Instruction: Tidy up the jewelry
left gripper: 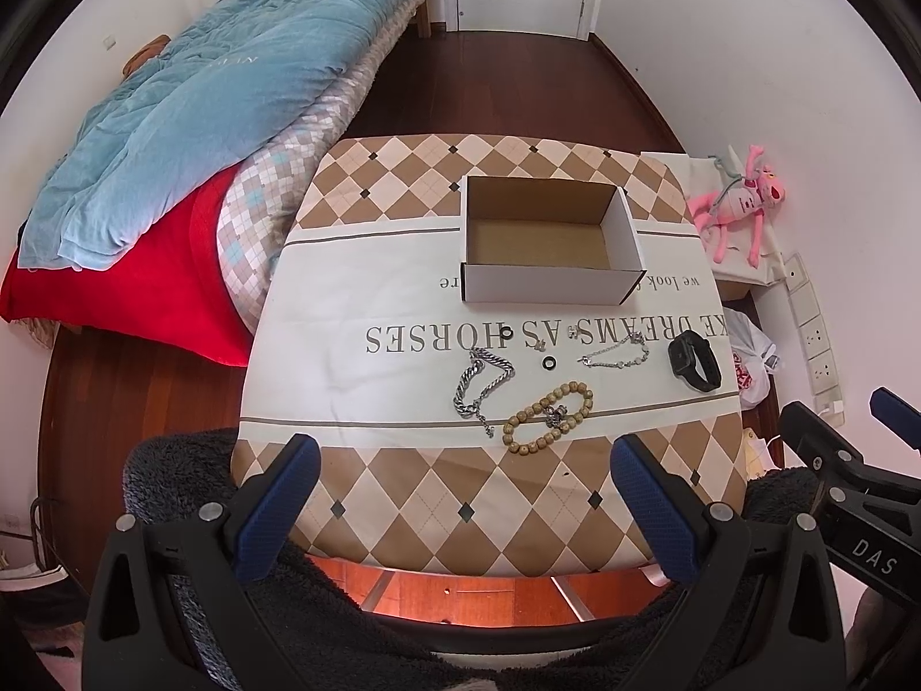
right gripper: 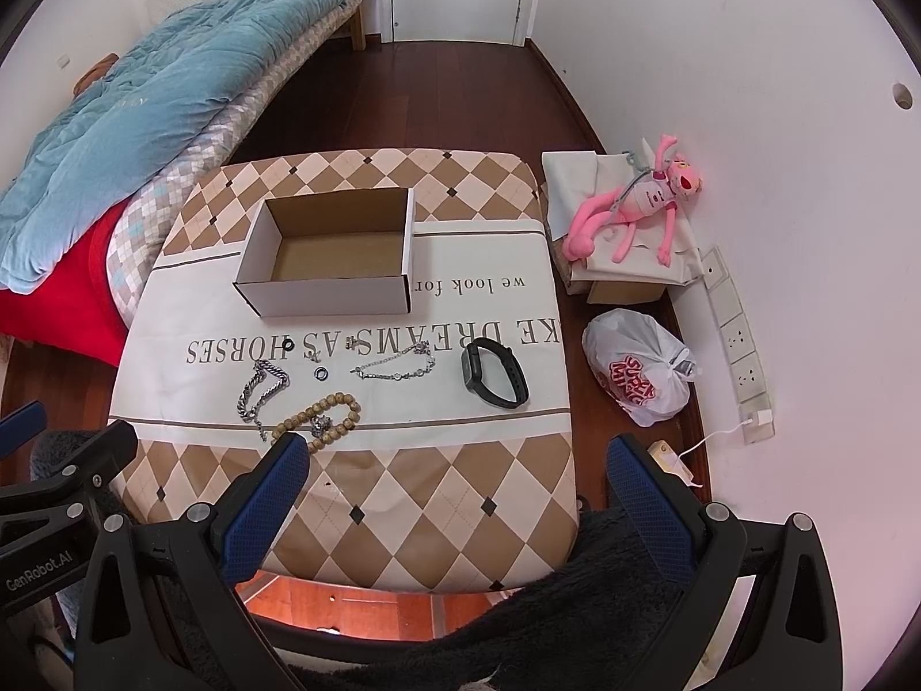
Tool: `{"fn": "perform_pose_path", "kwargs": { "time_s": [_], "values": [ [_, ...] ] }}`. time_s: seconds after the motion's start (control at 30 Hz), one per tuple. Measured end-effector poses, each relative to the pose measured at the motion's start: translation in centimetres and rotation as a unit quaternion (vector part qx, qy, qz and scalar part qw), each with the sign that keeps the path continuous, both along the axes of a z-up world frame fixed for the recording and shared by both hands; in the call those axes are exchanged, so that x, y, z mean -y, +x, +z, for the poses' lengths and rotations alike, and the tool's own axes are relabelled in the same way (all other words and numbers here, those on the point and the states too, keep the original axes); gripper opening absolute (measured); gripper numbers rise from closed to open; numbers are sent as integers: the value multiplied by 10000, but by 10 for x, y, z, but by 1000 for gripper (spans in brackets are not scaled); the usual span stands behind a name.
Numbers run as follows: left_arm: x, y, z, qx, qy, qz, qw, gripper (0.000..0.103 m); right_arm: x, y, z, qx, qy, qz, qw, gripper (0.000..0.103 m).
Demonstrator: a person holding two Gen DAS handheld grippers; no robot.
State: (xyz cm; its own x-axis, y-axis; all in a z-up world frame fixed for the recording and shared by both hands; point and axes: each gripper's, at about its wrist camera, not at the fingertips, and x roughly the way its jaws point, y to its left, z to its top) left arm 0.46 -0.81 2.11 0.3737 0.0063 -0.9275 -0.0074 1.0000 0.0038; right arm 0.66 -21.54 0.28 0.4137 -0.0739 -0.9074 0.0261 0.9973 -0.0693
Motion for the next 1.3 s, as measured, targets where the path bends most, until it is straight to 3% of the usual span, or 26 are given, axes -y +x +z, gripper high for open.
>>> {"fn": "perform_pose_path", "kwargs": {
  "time_s": [0.47,0.7,0.9,1.0,1.03,1.1,1.17,1.3],
  "values": [
    [1,1,3,3,5,9,10000,103,-5,-2,1,58,-50,23,10000,103],
    [4,15,-12,145,222,59,9996,103,11,8,1,447,59,-201,9988,103],
    [9,42,-62,-46,512,-114,9986,102,45,38,-45,52,255,-700,9972,100],
    [16,59,-90,-265,553,-295,9977,102,62,54,-75,-186,379,-876,9953,79],
    [20,64,-101,-381,530,-412,9970,100,67,60,-87,-280,415,-938,9943,74],
    [28,73,-121,-657,536,-610,9945,81,80,75,-114,-514,520,-1110,9911,69],
    [33,79,-139,-945,435,-746,9918,75,88,83,-134,-675,574,-1228,9885,64],
    [39,83,-161,-1230,368,-926,9874,74,101,98,-173,-936,597,-1358,9845,63]
  ]
}}
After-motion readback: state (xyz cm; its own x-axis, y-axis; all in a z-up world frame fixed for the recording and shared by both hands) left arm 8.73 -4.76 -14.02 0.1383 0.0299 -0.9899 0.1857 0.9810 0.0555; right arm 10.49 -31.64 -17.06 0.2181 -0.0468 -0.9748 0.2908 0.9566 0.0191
